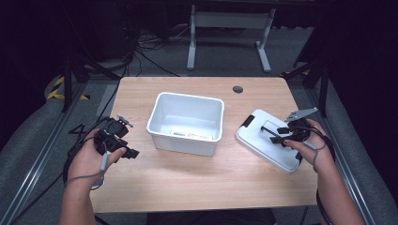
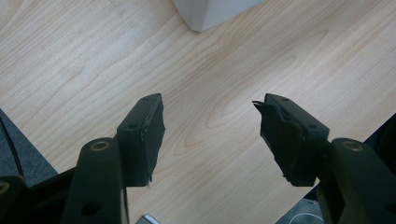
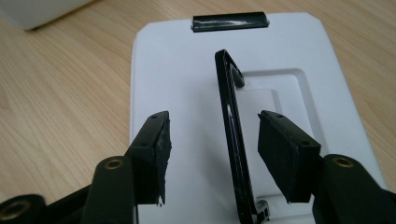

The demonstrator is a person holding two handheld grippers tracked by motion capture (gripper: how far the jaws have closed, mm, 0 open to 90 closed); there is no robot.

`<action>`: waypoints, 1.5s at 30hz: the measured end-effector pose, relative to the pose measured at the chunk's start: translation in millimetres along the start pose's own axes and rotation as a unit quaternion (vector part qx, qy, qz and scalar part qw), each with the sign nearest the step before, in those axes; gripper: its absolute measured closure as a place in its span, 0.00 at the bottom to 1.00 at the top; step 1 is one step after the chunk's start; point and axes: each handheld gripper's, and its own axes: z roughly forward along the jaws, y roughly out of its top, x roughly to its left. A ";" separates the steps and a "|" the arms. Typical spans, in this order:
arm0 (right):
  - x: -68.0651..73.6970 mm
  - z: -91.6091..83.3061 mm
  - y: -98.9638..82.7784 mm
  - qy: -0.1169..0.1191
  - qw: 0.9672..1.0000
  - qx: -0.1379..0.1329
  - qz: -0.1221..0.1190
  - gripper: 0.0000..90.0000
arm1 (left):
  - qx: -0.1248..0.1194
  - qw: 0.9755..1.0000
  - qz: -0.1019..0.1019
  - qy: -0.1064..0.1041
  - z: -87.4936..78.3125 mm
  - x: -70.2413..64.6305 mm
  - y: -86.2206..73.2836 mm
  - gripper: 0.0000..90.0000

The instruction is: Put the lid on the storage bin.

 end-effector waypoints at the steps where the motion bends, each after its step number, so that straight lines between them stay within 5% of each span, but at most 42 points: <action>1: -0.6 3.3 -0.8 -0.002 1.000 0.002 -0.007 0.50 | -0.001 1.000 -0.004 0.003 0.7 -0.6 -0.1 0.45; 10: -5.8 20.3 -8.5 -0.012 0.999 0.031 -0.003 0.55 | 0.003 1.000 0.004 0.011 1.4 -1.0 0.6 0.42; 21: -16.4 9.6 -13.3 -0.023 1.000 -0.003 -0.014 0.90 | 0.004 1.000 0.004 0.008 5.7 -0.8 1.6 0.40; 36: -15.8 7.5 -5.3 -0.028 0.999 0.007 -0.034 0.94 | 0.004 1.000 0.010 0.010 6.7 -3.5 1.8 0.38; 45: -7.4 -14.9 10.8 -0.034 0.998 -0.008 -0.054 0.94 | 0.004 1.000 0.007 0.010 8.0 -1.5 1.4 0.38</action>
